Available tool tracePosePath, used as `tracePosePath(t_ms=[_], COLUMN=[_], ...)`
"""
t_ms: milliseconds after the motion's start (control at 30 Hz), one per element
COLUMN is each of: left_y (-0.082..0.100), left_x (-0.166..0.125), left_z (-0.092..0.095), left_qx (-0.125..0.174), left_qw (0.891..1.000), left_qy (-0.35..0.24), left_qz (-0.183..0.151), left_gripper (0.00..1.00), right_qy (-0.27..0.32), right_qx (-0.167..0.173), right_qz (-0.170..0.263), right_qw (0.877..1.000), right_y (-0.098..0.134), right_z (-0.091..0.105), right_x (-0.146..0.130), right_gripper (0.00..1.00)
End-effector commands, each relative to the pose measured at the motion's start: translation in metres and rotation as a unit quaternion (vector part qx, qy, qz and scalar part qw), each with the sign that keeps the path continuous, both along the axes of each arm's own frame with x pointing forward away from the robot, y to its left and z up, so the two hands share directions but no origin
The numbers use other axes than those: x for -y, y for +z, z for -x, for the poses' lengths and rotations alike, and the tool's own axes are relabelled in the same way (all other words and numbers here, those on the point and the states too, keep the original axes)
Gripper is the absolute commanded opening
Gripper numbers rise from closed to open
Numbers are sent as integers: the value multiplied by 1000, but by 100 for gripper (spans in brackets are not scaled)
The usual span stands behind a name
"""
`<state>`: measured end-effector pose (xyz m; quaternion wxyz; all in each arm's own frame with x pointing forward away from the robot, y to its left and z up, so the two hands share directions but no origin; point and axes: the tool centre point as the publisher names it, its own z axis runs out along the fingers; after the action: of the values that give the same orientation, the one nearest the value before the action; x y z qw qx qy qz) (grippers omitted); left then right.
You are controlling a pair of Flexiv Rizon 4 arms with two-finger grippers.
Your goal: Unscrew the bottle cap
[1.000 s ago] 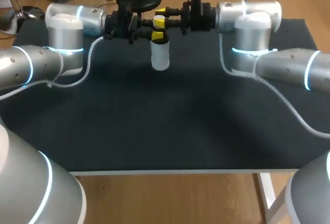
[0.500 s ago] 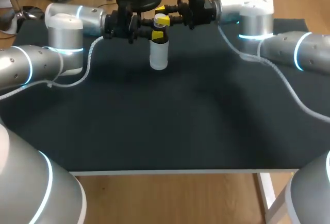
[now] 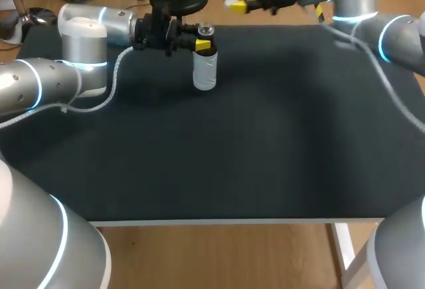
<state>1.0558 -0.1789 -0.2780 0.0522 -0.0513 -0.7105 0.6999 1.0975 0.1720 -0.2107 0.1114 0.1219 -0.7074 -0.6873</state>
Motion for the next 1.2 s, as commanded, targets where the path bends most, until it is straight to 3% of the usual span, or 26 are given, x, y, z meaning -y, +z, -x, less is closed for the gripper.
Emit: tracePosePath(t_ms=[33, 233, 433, 767, 1000, 1033, 1100, 1133, 1200], left_y=[1, 1, 1, 1, 1, 1, 1, 1, 1], left_x=[0, 0, 0, 0, 0, 0, 0, 0, 0], left_z=[1, 1, 1, 1, 1, 1, 1, 1, 1], left_qx=[1, 1, 1, 1, 1, 1, 1, 1, 1], left_qw=[1000, 1000, 1000, 1000, 1000, 1000, 1000, 1000, 1000], left_qy=[0, 0, 0, 0, 0, 0, 0, 0, 0], left_qz=[0, 0, 0, 0, 0, 0, 0, 0, 0], left_gripper=[0, 0, 0, 0, 0, 0, 0, 0, 0], right_qy=[-20, -79, -107, -121, -128, -129, -130, -133, -137], right_qx=[-1, 2, -32, -75, -85, -87, -88, -89, -89], right_qz=[32, 78, 94, 110, 106, 106, 108, 110, 112], right_qw=[999, 994, 989, 984, 982, 982, 982, 981, 980], right_y=[-19, -77, -125, -170, -181, -181, -181, -181, -181], right_z=[-11, -13, -10, -7, -6, -5, -5, -5, -6], right_x=[61, 99, 117, 123, 127, 128, 129, 130, 130], right_gripper=[0, 0, 0, 0, 0, 10, 77, 100, 100])
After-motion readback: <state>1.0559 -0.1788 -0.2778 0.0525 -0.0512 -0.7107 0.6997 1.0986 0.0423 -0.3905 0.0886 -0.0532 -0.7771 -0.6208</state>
